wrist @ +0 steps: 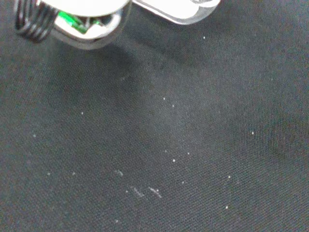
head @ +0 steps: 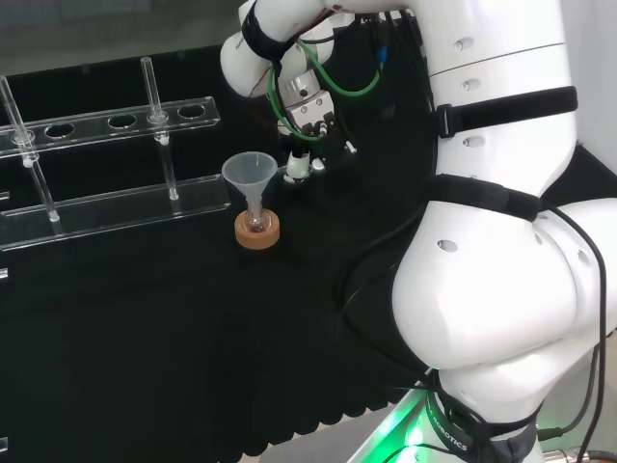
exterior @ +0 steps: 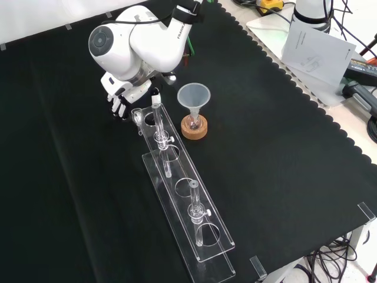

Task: Pick up the weighing funnel.

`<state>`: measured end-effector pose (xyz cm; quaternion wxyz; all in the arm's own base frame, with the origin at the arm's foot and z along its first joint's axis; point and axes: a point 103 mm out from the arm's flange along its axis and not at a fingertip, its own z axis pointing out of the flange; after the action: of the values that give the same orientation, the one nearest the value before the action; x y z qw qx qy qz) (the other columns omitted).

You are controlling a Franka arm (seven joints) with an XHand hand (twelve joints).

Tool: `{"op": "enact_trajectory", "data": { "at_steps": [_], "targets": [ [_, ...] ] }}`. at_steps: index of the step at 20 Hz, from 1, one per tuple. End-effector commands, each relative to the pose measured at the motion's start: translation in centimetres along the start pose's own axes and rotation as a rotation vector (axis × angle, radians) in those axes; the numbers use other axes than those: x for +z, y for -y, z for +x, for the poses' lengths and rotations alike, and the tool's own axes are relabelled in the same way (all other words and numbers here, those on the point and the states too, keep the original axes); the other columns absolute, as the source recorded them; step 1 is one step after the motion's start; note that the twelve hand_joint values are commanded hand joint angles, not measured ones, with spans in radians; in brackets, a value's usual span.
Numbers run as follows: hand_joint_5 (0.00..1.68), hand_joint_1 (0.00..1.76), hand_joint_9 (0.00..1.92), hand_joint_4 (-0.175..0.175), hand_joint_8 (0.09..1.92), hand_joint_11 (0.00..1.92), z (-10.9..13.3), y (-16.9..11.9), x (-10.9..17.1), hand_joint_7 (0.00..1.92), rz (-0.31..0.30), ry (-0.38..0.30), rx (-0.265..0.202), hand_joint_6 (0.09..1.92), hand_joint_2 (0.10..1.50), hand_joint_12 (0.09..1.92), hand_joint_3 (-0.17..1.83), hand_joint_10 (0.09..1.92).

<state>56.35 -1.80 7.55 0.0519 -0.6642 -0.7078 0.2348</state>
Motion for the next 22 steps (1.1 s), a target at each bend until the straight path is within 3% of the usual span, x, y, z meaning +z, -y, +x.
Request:
{"op": "enact_trajectory", "data": {
  "at_steps": [1,10,18,19,21,22],
  "targets": [
    [0.82,0.92,0.76,0.026,0.68,0.5,-0.11,0.02,0.08,0.49,-0.006,0.007,0.002,0.8,0.57,1.29,0.61,0.5],
    [0.92,0.93,0.77,0.05,0.68,0.5,-0.06,-0.3,0.49,0.49,0.009,0.014,0.001,0.83,0.57,1.29,0.61,0.51],
    [0.91,0.95,0.77,0.049,0.69,0.5,-0.27,-0.29,0.59,0.5,0.016,0.037,0.01,0.82,0.57,1.29,0.61,0.51],
    [0.94,0.96,0.77,0.061,0.69,0.5,-0.29,-0.22,0.51,0.5,0.01,0.036,0.014,0.82,0.57,1.29,0.61,0.51],
    [1.11,1.05,0.79,0.137,0.69,0.51,-0.39,0.0,0.18,0.51,-0.009,0.049,0.026,0.77,0.7,1.29,0.54,0.52],
    [1.18,1.08,0.8,0.156,0.69,0.52,-0.5,0.15,-0.05,0.53,-0.018,0.056,0.03,0.74,0.69,1.28,0.58,0.51]
  ]
}}
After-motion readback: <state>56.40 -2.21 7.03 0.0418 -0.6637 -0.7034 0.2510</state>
